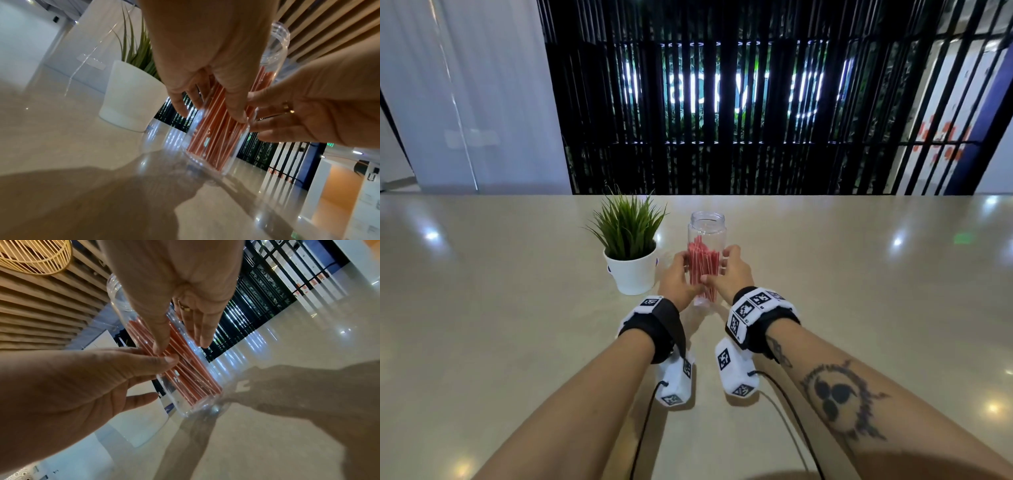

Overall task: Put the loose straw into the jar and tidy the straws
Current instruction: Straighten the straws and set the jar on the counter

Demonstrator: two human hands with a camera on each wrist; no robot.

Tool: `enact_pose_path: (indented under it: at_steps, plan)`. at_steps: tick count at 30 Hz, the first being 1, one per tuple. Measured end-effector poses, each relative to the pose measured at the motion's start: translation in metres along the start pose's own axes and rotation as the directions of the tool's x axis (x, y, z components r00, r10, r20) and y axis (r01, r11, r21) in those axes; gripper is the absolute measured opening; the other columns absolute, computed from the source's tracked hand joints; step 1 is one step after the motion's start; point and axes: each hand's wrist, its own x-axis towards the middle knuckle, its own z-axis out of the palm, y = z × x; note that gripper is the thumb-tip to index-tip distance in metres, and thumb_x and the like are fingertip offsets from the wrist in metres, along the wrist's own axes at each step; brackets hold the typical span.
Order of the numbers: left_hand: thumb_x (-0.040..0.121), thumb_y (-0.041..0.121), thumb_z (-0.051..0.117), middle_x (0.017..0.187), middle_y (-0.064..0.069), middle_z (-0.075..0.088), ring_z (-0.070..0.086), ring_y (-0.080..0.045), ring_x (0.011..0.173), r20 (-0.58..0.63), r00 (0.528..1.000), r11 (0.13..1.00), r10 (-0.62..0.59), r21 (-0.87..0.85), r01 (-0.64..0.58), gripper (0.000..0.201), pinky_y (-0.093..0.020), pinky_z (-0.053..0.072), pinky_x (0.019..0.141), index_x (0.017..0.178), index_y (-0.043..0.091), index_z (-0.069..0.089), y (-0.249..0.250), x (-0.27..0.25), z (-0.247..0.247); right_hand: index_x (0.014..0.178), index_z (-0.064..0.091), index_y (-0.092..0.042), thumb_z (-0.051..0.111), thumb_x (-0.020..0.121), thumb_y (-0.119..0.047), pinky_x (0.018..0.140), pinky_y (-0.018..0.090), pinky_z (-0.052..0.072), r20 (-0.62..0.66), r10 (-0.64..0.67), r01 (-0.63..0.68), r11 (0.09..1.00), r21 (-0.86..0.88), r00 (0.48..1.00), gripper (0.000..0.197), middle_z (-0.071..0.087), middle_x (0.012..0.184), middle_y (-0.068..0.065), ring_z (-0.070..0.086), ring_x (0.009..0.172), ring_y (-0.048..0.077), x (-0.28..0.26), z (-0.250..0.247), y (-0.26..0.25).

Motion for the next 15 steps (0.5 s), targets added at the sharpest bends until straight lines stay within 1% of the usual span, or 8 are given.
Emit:
enact_pose_path:
  at_steps: [2, 4, 7, 10, 12, 14, 15]
  plan:
    - [0.067, -0.003, 0.074, 0.123, -0.018, 0.057, 0.053, -0.03, 0.115, 0.024, 1.0, 1.0, -0.007, 0.007, 0.006, 0.067, -0.043, 0.04, 0.103, 0.126, 0.002, 0.041, -0.007, 0.0, 0.004, 0.118, 0.038, -0.004, 0.07, 0.076, -0.005, 0.088, 0.038, 0.051, -0.013, 0.011, -0.011, 1.0, -0.022, 1.0, 0.053, 0.064, 0.115, 0.019, 0.064, 0.1, 0.033, 0.0, 0.003, 0.008]
    - [0.067, 0.0, 0.075, 0.123, -0.018, 0.057, 0.053, -0.03, 0.113, 0.037, 0.999, 1.0, 0.0, 0.014, -0.001, 0.067, -0.044, 0.041, 0.102, 0.126, 0.002, 0.042, -0.012, 0.0, 0.007, 0.117, 0.039, -0.004, 0.071, 0.075, -0.006, 0.09, 0.041, 0.052, -0.014, 0.014, -0.014, 0.999, -0.05, 1.0, 0.053, 0.065, 0.113, 0.019, 0.064, 0.099, 0.033, 0.002, 0.004, 0.014]
    - [0.069, 0.002, 0.075, 0.124, -0.016, 0.057, 0.052, -0.027, 0.114, 0.044, 0.999, 1.0, -0.007, 0.015, 0.006, 0.066, -0.04, 0.04, 0.102, 0.126, 0.002, 0.041, -0.014, 0.002, 0.009, 0.117, 0.039, -0.004, 0.072, 0.075, -0.008, 0.09, 0.041, 0.051, -0.017, 0.014, -0.015, 0.997, -0.072, 1.0, 0.054, 0.064, 0.115, 0.018, 0.063, 0.101, 0.034, 0.005, 0.004, 0.017]
    - [0.07, 0.002, 0.074, 0.126, -0.015, 0.056, 0.052, -0.027, 0.117, 0.044, 0.999, 1.0, -0.019, 0.007, 0.019, 0.068, -0.038, 0.04, 0.103, 0.128, 0.003, 0.04, -0.015, 0.002, 0.009, 0.117, 0.04, -0.003, 0.072, 0.076, -0.011, 0.093, 0.041, 0.049, -0.023, 0.018, -0.019, 0.997, -0.071, 1.0, 0.053, 0.062, 0.119, 0.019, 0.061, 0.106, 0.034, 0.005, 0.006, 0.019]
    - [0.072, 0.005, 0.073, 0.128, -0.014, 0.055, 0.051, -0.027, 0.118, 0.051, 0.998, 0.999, -0.032, 0.012, 0.031, 0.068, -0.038, 0.039, 0.103, 0.13, 0.006, 0.038, -0.014, 0.0, 0.009, 0.125, 0.035, -0.004, 0.069, 0.078, -0.01, 0.096, 0.041, 0.047, 0.001, 0.015, -0.015, 0.997, -0.07, 1.0, 0.058, 0.059, 0.125, 0.02, 0.059, 0.112, 0.035, 0.004, 0.007, 0.017]
    - [0.076, 0.007, 0.07, 0.13, -0.014, 0.054, 0.05, -0.027, 0.12, 0.088, 0.995, 0.999, -0.039, 0.02, 0.037, 0.069, -0.034, 0.037, 0.1, 0.134, 0.008, 0.033, -0.013, -0.003, 0.009, 0.138, 0.023, -0.007, 0.066, 0.081, -0.008, 0.098, 0.041, 0.045, 0.054, 0.016, -0.013, 0.998, -0.056, 0.998, 0.071, 0.054, 0.131, 0.022, 0.055, 0.118, 0.036, 0.003, 0.006, 0.016]
    - [0.078, 0.006, 0.067, 0.132, -0.014, 0.052, 0.049, -0.027, 0.12, 0.103, 0.994, 0.999, -0.045, 0.026, 0.043, 0.067, -0.032, 0.036, 0.099, 0.135, 0.008, 0.032, -0.011, -0.005, 0.01, 0.141, 0.017, -0.008, 0.064, 0.082, -0.008, 0.098, 0.041, 0.044, 0.077, 0.018, -0.014, 0.998, -0.053, 0.997, 0.076, 0.052, 0.133, 0.022, 0.053, 0.119, 0.037, 0.002, 0.005, 0.015]
